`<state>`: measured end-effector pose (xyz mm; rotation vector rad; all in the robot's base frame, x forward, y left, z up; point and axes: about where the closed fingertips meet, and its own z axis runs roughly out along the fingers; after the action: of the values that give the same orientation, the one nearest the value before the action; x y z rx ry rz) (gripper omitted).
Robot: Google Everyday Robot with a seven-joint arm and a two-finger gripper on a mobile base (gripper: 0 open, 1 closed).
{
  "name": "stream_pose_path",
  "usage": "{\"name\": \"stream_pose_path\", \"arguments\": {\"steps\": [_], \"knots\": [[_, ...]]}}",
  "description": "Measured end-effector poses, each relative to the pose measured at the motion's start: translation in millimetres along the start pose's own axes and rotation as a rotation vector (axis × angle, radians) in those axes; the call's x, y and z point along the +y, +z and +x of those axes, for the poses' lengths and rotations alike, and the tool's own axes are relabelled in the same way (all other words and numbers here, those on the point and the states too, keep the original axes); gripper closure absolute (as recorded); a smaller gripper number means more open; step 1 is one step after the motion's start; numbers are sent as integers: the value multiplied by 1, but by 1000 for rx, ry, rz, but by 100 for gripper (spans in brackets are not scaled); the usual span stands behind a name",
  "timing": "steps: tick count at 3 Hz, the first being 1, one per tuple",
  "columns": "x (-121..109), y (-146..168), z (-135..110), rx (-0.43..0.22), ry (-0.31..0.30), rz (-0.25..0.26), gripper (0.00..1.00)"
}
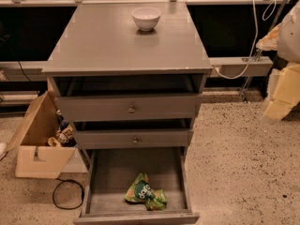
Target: Pick green rice chip bag from bottom drawer and place on counter
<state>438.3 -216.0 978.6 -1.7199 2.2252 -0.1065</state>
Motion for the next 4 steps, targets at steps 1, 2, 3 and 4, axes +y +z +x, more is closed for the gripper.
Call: {"name": "stream_pose_path", "arguments": {"steps": [1, 2, 3, 4], "knots": [[0, 0, 0, 0, 0, 0, 0], [13, 59, 0, -66, 63, -87, 0], [39, 143, -6, -113, 136, -168, 0], [40, 150, -5, -118, 142, -175, 0]]}}
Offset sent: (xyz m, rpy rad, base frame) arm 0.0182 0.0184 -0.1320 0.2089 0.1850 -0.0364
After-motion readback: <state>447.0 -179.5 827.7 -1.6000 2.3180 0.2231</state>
